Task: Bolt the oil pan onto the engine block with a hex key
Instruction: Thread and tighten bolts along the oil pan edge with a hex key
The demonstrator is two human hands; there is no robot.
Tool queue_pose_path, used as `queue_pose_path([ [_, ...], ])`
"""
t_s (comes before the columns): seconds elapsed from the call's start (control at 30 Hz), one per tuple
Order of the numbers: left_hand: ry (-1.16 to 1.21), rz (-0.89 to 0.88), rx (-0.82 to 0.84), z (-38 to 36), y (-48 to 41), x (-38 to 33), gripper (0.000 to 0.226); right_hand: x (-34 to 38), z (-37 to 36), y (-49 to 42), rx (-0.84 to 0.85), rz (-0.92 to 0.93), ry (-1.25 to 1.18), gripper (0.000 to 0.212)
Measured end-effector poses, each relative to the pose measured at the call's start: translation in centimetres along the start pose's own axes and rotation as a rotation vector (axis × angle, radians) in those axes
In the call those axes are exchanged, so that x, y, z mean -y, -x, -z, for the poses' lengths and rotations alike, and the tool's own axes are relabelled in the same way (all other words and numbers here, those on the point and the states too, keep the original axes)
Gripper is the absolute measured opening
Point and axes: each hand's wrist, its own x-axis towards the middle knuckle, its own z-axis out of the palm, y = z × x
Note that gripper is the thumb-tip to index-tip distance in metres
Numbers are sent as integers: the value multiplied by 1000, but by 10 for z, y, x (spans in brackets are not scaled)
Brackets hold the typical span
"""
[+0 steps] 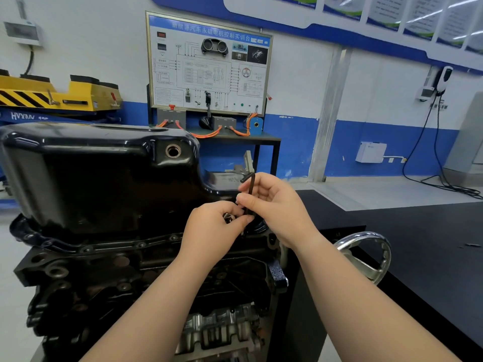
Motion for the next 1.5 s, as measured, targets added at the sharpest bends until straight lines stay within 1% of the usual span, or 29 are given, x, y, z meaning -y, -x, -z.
queue_pose_path([
  [0.13, -13, 19, 1, 1, 1, -1, 20, 3, 6, 2, 83, 3, -106, 27],
  [0.23, -15, 34, 4, 1, 0, -1, 21, 3, 8, 2, 121, -22, -126, 30],
  [0.47, -12, 18, 4, 1, 0, 0, 19, 0, 3, 1, -32, -40, -139, 31],
  [0.57, -17, 11, -4, 1, 1, -1, 19, -1, 1, -1, -66, -25, -92, 28],
  [0.63, -29, 5, -4, 1, 1, -1, 19, -2, 0, -1, -72, -23, -59, 21],
  [0.73, -30, -6, 0, 1, 1, -2, 19, -2, 0, -2, -80, -23, -41, 24],
  [0.83, -25, 1, 4, 0, 0, -1, 16, 0, 3, -1, -11, -29, -23, 15],
  [0.9, -17, 11, 5, 0, 1, -1, 13, 2, 6, 0, 46, -38, -74, 20],
  [0.97, -12, 10, -1, 1, 1, -2, 17, 2, 9, 1, 86, -48, -116, 26],
  [1.03, -17, 5, 0, 1, 1, -2, 21, 3, 9, 2, 95, -62, -108, 30],
  [1.17, 0, 14, 9, 1, 1, -2, 14, 1, 8, 1, 23, -73, -106, 33],
  [1.3, -1, 17, -7, 0, 1, -1, 25, -1, 6, -2, -40, -66, -47, 24],
  [1.5, -10, -5, -5, -1, 0, 0, 28, 0, 0, -2, -56, -23, 44, 18],
])
